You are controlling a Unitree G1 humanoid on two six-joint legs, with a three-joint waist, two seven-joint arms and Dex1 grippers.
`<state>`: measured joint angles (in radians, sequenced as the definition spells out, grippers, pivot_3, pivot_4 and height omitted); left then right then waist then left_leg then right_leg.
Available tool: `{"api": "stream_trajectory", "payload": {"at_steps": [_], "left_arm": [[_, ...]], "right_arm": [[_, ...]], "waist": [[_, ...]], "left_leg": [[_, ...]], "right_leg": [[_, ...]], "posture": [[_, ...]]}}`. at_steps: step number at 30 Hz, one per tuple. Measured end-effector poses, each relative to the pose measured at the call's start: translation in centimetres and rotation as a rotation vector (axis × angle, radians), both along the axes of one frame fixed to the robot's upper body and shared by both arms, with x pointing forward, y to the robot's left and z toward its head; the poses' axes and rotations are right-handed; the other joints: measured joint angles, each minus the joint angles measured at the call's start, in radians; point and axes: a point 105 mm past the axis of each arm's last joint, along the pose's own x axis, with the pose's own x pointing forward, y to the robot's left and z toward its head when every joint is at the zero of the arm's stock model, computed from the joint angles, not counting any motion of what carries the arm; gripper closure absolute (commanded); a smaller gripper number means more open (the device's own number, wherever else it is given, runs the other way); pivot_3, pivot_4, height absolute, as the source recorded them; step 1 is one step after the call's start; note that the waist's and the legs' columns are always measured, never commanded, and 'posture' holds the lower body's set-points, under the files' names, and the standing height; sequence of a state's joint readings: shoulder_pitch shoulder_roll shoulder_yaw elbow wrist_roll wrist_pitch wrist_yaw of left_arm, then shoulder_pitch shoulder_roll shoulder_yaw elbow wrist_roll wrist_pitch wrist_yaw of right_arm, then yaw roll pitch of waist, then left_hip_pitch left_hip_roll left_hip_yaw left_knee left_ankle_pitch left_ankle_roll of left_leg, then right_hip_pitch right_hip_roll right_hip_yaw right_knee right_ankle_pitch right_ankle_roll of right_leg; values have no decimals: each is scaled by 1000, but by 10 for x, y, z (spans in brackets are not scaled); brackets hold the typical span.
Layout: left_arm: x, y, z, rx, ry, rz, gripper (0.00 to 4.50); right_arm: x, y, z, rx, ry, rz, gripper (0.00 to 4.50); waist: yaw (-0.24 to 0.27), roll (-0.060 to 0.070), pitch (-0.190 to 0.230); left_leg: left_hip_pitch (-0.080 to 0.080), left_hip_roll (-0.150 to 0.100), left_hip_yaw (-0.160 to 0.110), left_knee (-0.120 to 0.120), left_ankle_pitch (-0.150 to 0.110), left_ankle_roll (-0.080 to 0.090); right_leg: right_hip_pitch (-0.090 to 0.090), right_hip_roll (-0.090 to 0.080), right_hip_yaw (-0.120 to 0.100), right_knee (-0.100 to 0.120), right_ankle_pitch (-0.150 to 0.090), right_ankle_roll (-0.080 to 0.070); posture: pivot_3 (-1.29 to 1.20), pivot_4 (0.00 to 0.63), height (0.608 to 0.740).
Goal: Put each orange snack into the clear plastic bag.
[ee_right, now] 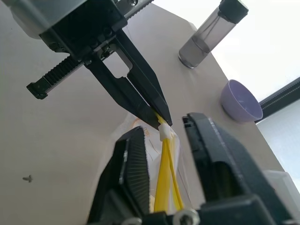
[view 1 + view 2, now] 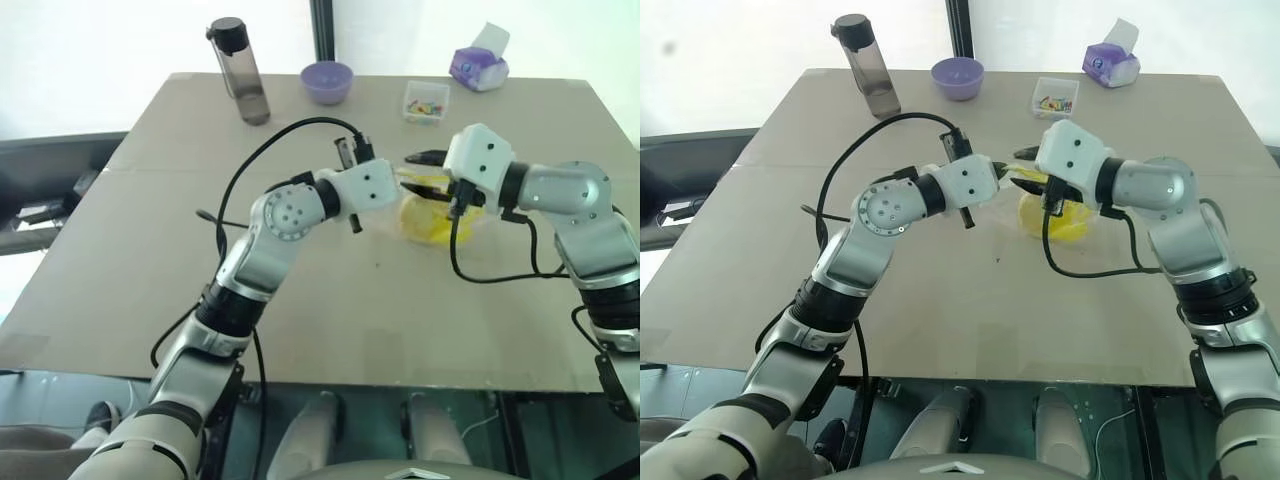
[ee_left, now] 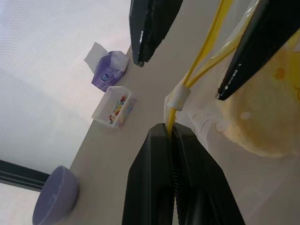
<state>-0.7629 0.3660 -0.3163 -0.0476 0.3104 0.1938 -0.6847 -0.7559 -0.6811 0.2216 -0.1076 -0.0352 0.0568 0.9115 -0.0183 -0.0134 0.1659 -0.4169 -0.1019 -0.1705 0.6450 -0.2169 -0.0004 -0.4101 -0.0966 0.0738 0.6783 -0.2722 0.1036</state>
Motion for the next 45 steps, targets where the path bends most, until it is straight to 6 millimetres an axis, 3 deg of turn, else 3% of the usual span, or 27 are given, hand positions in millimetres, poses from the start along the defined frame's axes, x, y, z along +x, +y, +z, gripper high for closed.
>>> {"api": "stream_trajectory", "payload": {"at_steps": [21, 23, 36, 45], "left_arm": [[-1, -1, 5, 5, -7, -4, 4500], [-1, -1, 5, 5, -7, -4, 4500], [-1, -1, 4, 7, -7, -4, 4500], [-7, 9, -15, 44, 0, -15, 4500]], "right_arm": [[8, -3, -8, -31, -16, -34, 3897], [9, -3, -8, -31, -16, -35, 4429], [9, -5, -8, -23, -20, -44, 4466], [1, -24, -24, -43, 24, -91, 4466]], "waist": [[0, 0, 0], [0, 0, 0], [0, 0, 0], [1, 0, 0]], "left_leg": [[0, 0, 0, 0, 0, 0], [0, 0, 0, 0, 0, 0], [0, 0, 0, 0, 0, 0], [0, 0, 0, 0, 0, 0]], "right_leg": [[0, 0, 0, 0, 0, 0], [0, 0, 0, 0, 0, 0], [0, 0, 0, 0, 0, 0], [0, 0, 0, 0, 0, 0]], "posture": [[0, 150, 739], [0, 150, 739], [0, 150, 739], [0, 150, 739]]}}
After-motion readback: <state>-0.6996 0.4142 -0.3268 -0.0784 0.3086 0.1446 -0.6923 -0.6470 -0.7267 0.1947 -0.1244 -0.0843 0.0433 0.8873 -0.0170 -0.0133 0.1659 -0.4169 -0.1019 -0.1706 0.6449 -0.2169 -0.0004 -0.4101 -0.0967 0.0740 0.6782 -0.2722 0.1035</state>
